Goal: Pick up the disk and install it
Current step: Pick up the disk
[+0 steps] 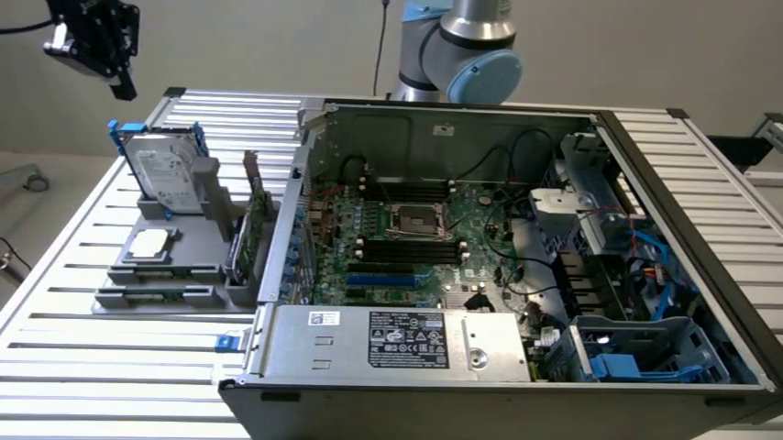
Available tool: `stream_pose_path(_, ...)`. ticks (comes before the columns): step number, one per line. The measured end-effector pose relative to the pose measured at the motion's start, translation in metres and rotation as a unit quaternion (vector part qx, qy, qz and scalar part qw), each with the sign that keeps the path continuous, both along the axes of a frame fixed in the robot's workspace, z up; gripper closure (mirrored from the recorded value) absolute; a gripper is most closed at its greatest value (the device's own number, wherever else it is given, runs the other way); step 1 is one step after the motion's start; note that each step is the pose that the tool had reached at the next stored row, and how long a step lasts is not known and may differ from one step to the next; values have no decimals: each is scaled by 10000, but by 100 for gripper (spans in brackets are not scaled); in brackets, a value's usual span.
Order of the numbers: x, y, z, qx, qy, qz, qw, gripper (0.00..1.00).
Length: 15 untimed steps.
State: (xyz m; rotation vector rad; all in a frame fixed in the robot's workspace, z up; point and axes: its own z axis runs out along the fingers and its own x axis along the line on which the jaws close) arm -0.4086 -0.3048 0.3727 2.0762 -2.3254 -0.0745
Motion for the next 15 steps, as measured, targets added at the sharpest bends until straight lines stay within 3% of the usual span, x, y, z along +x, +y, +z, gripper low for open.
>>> stream_pose_path(10, -28, -1, 0, -3, -1, 81, 10000, 88)
stream_pose_path(13, -38, -1, 0, -3, -1, 85, 10000, 71)
stream_pose_path(14, -41, -1, 0, -3, -1, 86, 10000, 71)
stream_pose_path(15, -44, -1, 0, -3, -1, 87, 10000, 64)
